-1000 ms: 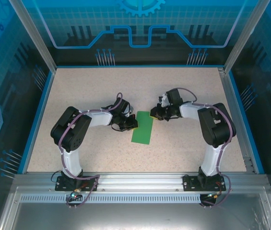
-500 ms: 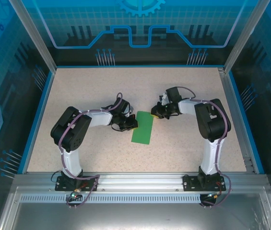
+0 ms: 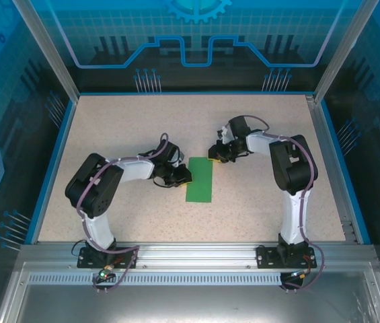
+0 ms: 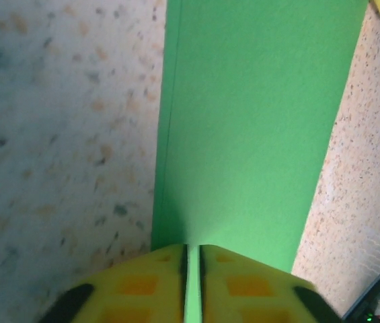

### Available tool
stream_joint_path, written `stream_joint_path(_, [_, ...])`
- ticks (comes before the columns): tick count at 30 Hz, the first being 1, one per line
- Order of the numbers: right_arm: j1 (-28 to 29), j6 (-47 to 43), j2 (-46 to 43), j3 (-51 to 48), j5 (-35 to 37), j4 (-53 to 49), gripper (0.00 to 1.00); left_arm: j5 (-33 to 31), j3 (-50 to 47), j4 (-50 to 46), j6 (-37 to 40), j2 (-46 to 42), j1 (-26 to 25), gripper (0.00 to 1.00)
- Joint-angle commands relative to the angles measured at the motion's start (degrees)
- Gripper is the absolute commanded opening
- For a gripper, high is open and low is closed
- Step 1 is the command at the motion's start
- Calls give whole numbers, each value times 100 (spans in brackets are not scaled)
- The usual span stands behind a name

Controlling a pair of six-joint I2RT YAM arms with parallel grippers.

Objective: Fold a paper plane with a square sheet of paper (pick it up from the middle)
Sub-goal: Fold the square sheet of paper in half at the center of the table.

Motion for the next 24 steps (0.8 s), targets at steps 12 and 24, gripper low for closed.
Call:
stream_joint_path(12, [599,475,-2275,-1797,906,147,44,1175,-188,491,-334,-374,941,51])
stream_joint_path(24, [1119,1158,-2350,-2453,1096,904,49,1288,-15,471,-297,-15,932,58])
